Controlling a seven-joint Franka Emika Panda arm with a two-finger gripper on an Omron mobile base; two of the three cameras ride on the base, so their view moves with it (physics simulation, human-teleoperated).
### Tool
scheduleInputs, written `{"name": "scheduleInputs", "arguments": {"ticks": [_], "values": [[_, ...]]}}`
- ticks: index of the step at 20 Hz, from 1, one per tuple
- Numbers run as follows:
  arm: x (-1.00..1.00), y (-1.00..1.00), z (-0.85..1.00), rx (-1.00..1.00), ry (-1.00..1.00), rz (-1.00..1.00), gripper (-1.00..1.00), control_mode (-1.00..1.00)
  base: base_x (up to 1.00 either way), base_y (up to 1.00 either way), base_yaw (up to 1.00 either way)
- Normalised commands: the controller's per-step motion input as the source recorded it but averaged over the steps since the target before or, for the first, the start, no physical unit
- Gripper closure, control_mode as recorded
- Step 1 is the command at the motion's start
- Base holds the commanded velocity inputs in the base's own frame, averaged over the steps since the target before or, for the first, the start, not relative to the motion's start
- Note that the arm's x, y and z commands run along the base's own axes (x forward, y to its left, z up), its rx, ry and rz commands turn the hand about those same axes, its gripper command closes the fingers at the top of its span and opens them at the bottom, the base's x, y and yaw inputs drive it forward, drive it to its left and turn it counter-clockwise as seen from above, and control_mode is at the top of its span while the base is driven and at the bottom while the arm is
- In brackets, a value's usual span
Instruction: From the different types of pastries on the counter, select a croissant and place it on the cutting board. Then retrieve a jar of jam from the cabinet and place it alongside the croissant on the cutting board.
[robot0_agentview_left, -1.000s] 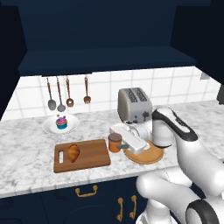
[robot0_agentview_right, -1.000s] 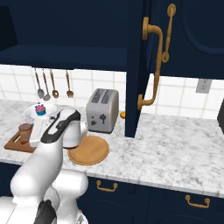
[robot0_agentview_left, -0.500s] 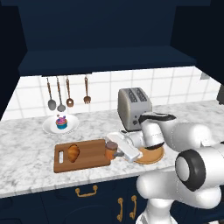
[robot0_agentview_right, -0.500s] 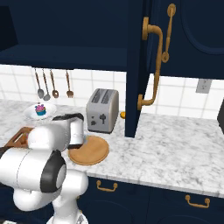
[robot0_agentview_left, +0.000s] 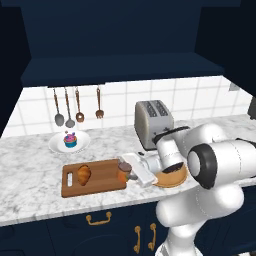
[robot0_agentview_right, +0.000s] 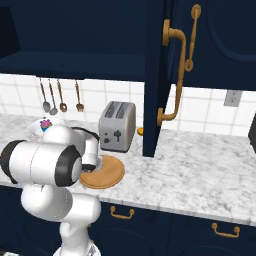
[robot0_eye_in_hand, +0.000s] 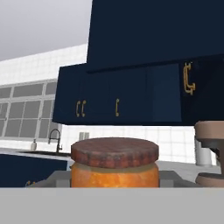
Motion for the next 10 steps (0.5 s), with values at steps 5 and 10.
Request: {"name": "scheduleInputs", "arguments": {"ticks": [5,10], "values": [[0.21,0.28,-0.01,0.0,0.0,-0.13,1.0,-1.0,0.0,0.0,0.0],[0.44,-0.07,0.0,0.0,0.0,-0.03,1.0,-1.0,0.0,0.0,0.0]]}}
